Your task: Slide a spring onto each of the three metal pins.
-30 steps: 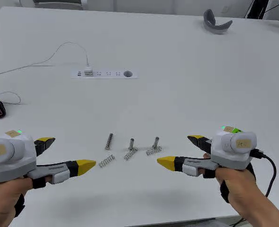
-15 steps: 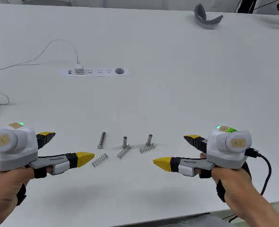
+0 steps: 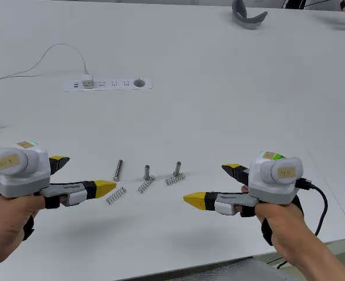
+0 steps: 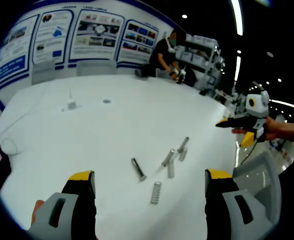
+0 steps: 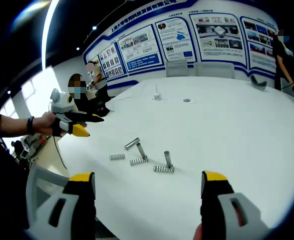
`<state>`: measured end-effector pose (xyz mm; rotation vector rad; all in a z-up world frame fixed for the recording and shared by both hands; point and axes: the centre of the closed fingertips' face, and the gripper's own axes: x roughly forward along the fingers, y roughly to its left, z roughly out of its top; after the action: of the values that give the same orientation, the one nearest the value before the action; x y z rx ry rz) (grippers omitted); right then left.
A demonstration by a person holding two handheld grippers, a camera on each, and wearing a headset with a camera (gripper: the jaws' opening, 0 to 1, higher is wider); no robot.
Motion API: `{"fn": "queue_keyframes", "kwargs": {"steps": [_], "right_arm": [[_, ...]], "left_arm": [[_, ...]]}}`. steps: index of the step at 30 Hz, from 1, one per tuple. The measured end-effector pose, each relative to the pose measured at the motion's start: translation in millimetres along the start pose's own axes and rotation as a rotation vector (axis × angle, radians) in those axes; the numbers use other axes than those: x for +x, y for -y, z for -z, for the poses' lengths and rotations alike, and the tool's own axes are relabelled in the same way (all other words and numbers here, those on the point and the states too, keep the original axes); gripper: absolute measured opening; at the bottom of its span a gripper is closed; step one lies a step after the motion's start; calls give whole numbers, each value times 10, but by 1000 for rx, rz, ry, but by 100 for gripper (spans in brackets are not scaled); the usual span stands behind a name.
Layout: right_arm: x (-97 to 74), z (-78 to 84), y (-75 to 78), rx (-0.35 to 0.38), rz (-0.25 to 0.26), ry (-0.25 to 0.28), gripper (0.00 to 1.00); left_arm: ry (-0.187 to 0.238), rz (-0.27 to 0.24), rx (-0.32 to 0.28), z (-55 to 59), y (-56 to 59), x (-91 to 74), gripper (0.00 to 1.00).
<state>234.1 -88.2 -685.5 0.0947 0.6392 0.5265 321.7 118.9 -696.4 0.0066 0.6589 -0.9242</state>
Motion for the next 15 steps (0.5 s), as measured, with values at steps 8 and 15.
{"fn": "queue_keyframes", "kwargs": {"steps": [8,15], "right_arm": [[26,65,-38,3,-11,-13,89],[47,104,-60,5,-19,-23,89]], "left_arm": [[-31,9,4,37,-48,189,90],[-51,16,6,51,-99,342,88]]}}
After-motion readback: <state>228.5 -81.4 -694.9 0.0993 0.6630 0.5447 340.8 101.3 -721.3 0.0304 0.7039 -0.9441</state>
